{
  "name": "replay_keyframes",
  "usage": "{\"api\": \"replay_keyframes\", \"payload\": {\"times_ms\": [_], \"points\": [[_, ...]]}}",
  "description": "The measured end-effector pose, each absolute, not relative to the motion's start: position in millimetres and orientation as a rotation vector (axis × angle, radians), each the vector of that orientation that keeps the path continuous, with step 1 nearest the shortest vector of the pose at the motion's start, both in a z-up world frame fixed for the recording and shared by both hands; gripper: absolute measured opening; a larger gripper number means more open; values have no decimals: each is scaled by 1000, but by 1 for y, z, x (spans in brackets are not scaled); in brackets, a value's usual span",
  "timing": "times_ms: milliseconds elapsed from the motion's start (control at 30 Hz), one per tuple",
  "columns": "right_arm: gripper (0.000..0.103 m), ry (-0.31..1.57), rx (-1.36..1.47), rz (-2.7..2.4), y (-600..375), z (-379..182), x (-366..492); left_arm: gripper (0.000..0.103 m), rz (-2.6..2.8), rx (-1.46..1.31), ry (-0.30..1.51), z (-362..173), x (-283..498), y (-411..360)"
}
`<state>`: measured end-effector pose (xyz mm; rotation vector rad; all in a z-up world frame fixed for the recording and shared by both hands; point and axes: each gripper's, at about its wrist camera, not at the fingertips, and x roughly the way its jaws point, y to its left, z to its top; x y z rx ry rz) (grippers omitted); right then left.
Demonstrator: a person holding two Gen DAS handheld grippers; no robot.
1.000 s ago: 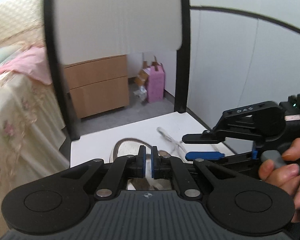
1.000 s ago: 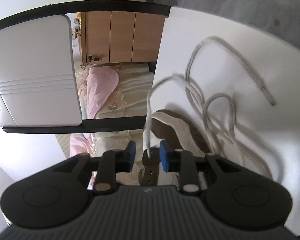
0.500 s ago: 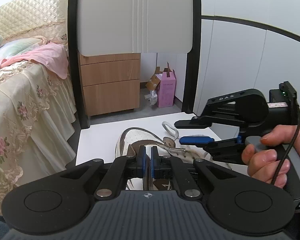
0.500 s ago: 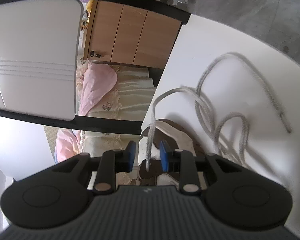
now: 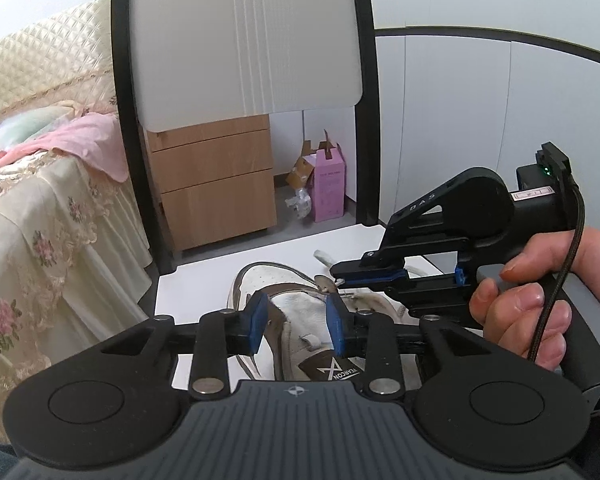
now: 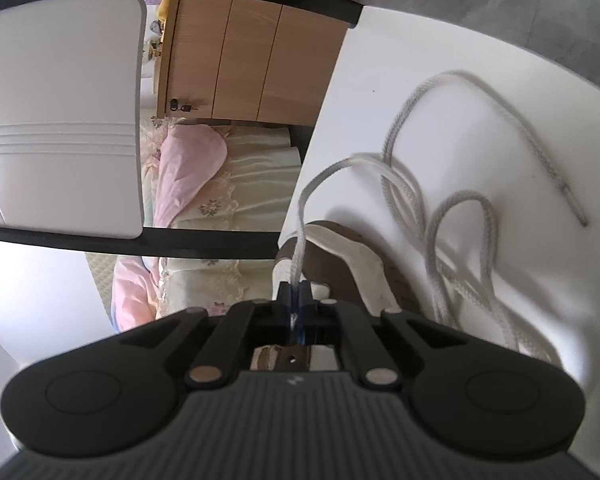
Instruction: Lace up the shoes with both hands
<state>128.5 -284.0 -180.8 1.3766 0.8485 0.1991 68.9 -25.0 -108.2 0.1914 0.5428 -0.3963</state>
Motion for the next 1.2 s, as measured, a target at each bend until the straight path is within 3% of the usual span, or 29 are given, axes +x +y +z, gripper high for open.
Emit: {"api": "replay_keyframes", "payload": {"times_ms": [533,1067,1200], "points": [[4,860,1440,200,-276,-186,130,36,-314,283,614,-128,78,-32],[4,843,1479,225,-272,-190,128,29,-334,274,673,-141,97,-28],[9,846,1473,208,-277,-190,125,29,-347,279,669,-141,97,-29]]}}
